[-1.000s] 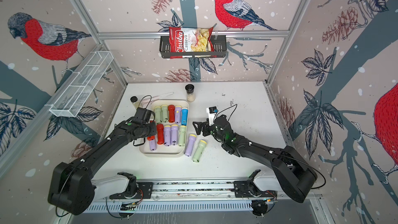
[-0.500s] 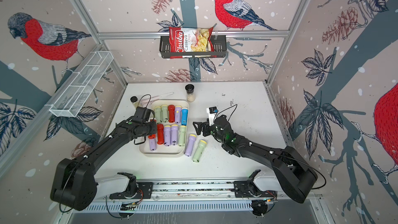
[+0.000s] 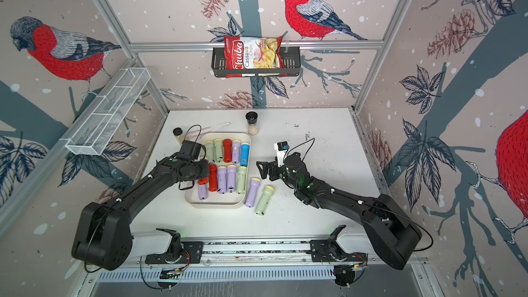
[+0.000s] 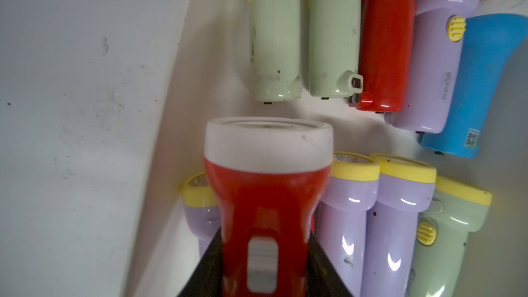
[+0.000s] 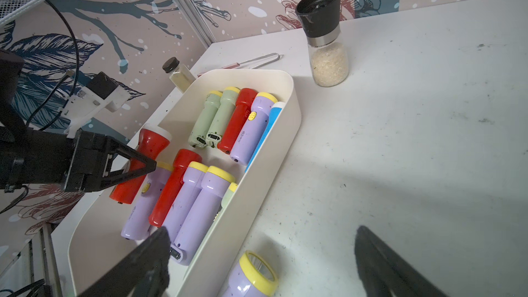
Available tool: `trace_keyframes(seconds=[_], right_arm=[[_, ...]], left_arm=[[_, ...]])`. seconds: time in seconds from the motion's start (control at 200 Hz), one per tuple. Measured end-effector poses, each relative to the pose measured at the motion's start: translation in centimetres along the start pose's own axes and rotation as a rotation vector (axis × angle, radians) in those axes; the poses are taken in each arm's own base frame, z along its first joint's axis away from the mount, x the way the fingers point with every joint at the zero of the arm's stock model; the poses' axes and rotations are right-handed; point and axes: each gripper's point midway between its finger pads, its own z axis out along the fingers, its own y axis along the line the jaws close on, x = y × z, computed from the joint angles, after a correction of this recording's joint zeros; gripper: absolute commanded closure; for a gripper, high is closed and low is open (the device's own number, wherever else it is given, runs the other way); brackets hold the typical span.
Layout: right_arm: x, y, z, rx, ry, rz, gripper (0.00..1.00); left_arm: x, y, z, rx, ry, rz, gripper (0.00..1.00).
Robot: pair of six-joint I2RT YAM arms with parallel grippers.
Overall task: Put the flashlights into the storage boxes
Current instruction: Place the flashlight at the storage box.
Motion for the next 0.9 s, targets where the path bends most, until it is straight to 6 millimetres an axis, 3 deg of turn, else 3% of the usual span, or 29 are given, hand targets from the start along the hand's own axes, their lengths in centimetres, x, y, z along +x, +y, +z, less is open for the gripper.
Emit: trace_keyframes(seconds=[0.22,0.31,0.405,0.53,0.7,0.901], right_arm=[[-0.1,0.0,0.0,0.000,-0.001,-0.001,0.00],[-0.1,0.0,0.0,0.002,-0.003,-0.001,0.00],[-0.3,0.1,-0.1,0.000,-0.009,-0.001,0.00],[-0.5,0.2,-0.3,-0.003,-0.015,-0.003,0.00],[-0.8,0.3,-0.5,-0.005,-0.021,-0.003,0.00],[-2.2,0.7,-1.6,-0.008,-0.068,-0.005,0.00]], left_arm=[[1.1,0.1,0.3,0.011,0.030,-0.026,0.69],[1.5,0.3,0.5,0.006,0.042,-0.028,0.64],[1.7,0.3,0.6,0.006,0.052,-0.029,0.51],[1.6,0.2,0.1,0.013,0.044,-0.036,0.50],[0.7,-0.4,-1.4,0.039,0.014,-0.036,0.51],[-1.0,-2.4,-5.5,0.113,-0.077,-0.008,0.52]])
